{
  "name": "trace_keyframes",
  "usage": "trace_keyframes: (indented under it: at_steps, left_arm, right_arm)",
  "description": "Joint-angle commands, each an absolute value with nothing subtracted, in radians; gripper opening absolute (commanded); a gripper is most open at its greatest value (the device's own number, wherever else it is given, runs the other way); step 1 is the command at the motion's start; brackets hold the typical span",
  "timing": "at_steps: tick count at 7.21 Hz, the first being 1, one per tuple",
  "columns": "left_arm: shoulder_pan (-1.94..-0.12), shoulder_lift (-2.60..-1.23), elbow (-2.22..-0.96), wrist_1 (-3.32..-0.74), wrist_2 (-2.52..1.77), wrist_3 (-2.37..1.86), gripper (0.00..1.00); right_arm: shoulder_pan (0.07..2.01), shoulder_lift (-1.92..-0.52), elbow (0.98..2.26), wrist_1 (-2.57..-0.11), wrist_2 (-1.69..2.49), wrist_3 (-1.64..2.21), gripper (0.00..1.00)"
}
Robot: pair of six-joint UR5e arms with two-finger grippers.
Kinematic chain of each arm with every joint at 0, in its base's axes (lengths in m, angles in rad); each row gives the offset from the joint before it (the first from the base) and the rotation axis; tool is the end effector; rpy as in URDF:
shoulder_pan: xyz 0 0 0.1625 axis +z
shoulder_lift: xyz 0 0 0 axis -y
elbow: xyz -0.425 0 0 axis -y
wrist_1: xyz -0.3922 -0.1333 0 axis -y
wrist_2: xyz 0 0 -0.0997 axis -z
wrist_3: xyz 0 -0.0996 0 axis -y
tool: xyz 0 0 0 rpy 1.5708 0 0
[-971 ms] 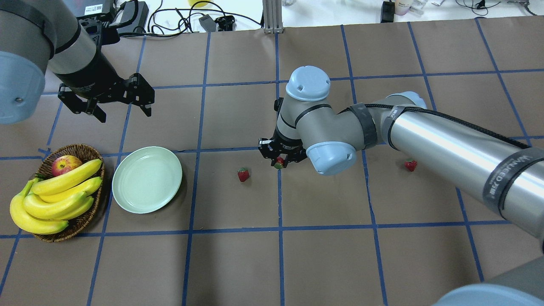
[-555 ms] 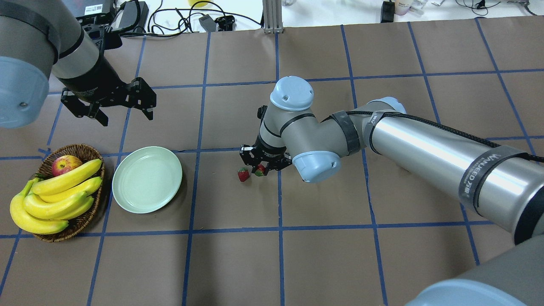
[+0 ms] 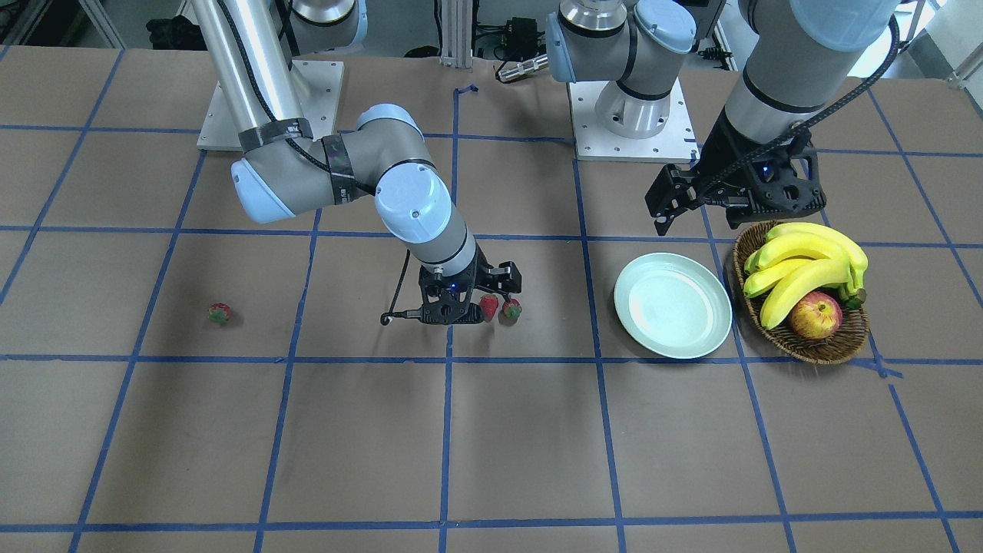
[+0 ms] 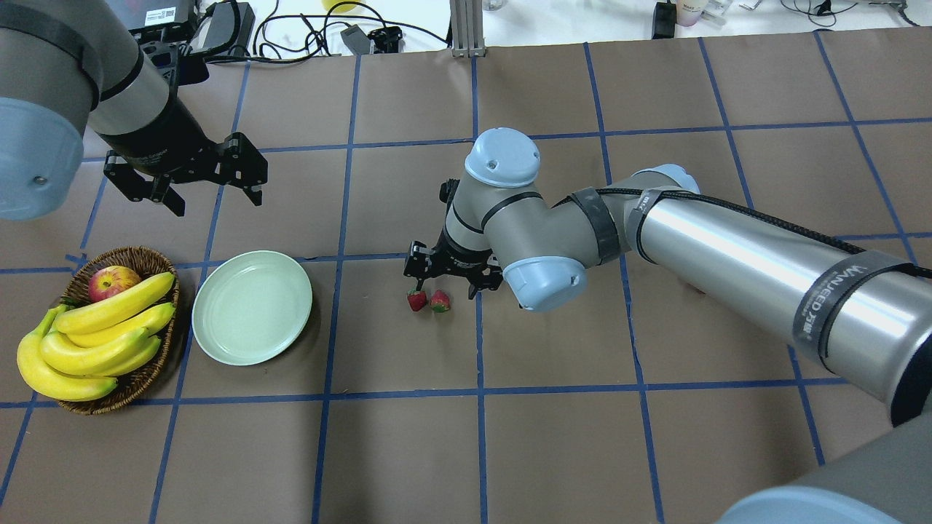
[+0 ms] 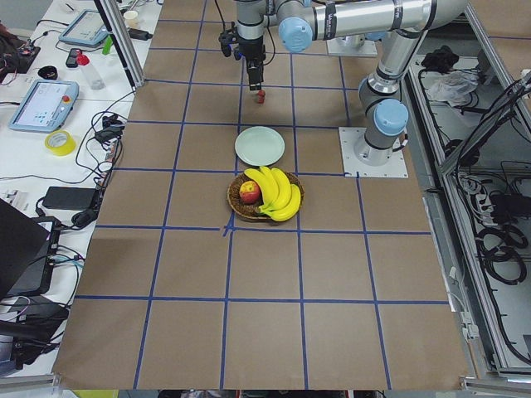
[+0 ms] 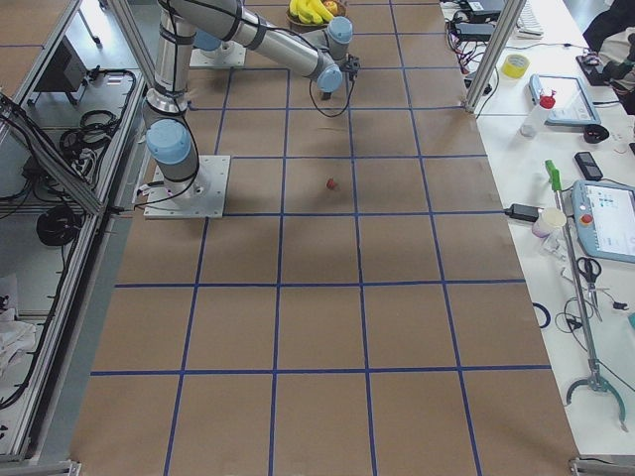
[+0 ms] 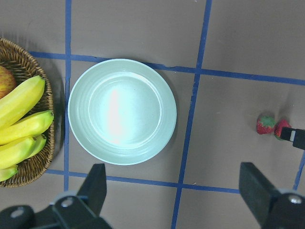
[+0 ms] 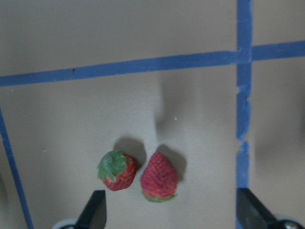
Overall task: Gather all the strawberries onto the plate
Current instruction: 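Set the strawberry beside the first one and open the right gripper, then reach the right gripper to the farthest strawberry and grasp it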
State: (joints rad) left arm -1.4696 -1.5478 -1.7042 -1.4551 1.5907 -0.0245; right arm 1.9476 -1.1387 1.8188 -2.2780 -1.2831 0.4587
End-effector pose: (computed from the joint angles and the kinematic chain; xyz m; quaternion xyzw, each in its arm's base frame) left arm -0.0821 -0.4911 0.4451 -0.0628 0.9980 -0.0023 0.0100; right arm 0.3655 -0.4847 0.2090 0.0386 0.9888 0.0459 0.1365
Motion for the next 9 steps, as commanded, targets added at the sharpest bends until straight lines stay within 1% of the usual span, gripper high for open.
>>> trace_keyframes:
  at_steps: [1,2,3,4,5,6,8,9]
  left_arm:
    - [-1.47,-1.548,-1.704,-1.456,1.591,-0.025,1.0]
    - [-1.47,-1.548,-1.704,-1.456,1.591,-0.025,1.0]
    - [-1.471,-1.548,-1.704,-1.456,1.591,-0.025,1.0]
    - [-1.471,-1.549,-1.704,-1.456,1.591,-0.025,1.0]
    - [-1.471,-1.549,-1.704,-1.454,1.591,-0.025,1.0]
    - [-1.47,-1.549,-1.704,-1.454,1.591,-0.025,1.0]
    - [-1.47,-1.549,-1.704,-1.453,1.591,-0.026,1.0]
    - [-1.47,-1.549,-1.704,-1.451,1.589,-0.026,1.0]
  right_arm:
    - [1.907,-1.19,1.842,-2.269,-1.459,0.413,1.0]
    - [1.837,-1.216,1.861,-2.261,-1.495,0.358,1.0]
    - [1.742,-1.262,1.912,-2.263,-1.523,0.26,1.0]
    - [1.633,-1.316,1.98,-2.267,-1.529,0.074,1.0]
    - [1.536,-1.347,2.012,-2.272,-1.535,-0.016,1.0]
    - [1.472,-1.348,2.014,-2.272,-1.567,-0.135,1.0]
    - [1.37,-1.342,2.02,-2.273,-1.572,-0.219,1.0]
    - [1.361,-1.338,2.058,-2.293,-1.568,-0.289,1.0]
